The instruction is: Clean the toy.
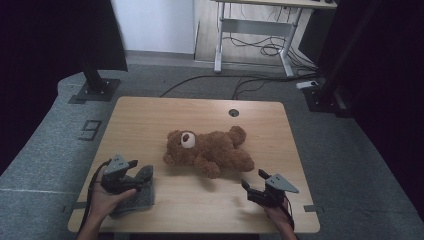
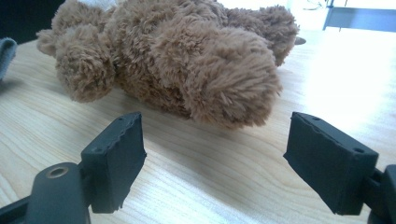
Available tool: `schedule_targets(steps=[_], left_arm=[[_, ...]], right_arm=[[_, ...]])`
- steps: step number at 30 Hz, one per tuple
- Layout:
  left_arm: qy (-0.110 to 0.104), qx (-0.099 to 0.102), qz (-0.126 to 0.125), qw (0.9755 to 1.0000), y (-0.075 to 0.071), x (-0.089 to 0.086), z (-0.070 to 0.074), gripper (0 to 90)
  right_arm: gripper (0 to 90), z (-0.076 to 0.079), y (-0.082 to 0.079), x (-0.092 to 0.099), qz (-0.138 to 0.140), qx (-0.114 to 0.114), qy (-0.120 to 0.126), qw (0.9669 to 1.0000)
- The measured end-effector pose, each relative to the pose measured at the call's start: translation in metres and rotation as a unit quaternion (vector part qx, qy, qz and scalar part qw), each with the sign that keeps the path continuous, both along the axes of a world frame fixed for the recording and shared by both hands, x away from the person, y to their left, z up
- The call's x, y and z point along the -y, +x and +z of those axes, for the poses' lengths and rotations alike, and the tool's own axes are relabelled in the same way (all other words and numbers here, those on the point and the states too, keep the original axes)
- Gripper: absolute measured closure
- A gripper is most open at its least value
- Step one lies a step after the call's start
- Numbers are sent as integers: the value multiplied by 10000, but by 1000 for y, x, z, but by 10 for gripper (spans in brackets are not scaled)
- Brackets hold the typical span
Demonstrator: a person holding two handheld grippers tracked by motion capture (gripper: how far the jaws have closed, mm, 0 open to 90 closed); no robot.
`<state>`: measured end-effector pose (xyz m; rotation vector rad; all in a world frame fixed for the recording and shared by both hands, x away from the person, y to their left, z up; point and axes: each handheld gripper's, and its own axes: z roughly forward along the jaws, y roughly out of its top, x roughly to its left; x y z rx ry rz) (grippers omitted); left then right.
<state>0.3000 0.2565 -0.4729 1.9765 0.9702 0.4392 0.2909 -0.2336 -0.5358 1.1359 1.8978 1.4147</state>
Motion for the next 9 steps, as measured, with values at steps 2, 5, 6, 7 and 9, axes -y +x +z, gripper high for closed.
schedule_targets(steps=[2,5,6,7,9], left_arm=[[-9,5,9,10000,0,-1,-1,224],[-15,3,-15,10000,0,-1,-3,225],[-38,-17,-17,10000,0,-1,-4,225],[-49,-36,-30,10000,0,-1,-5,225],[-49,-60,-31,10000,-1,-2,-7,225]], right_arm=[[189,-1,0,-1,-3,-17,-4,10000],[187,-2,1,-4,63,-37,-19,10000],[187,-2,1,-5,90,-43,-14,9999],[188,-3,1,-5,105,-45,-20,9999],[192,-4,1,-6,120,-30,-71,9999]])
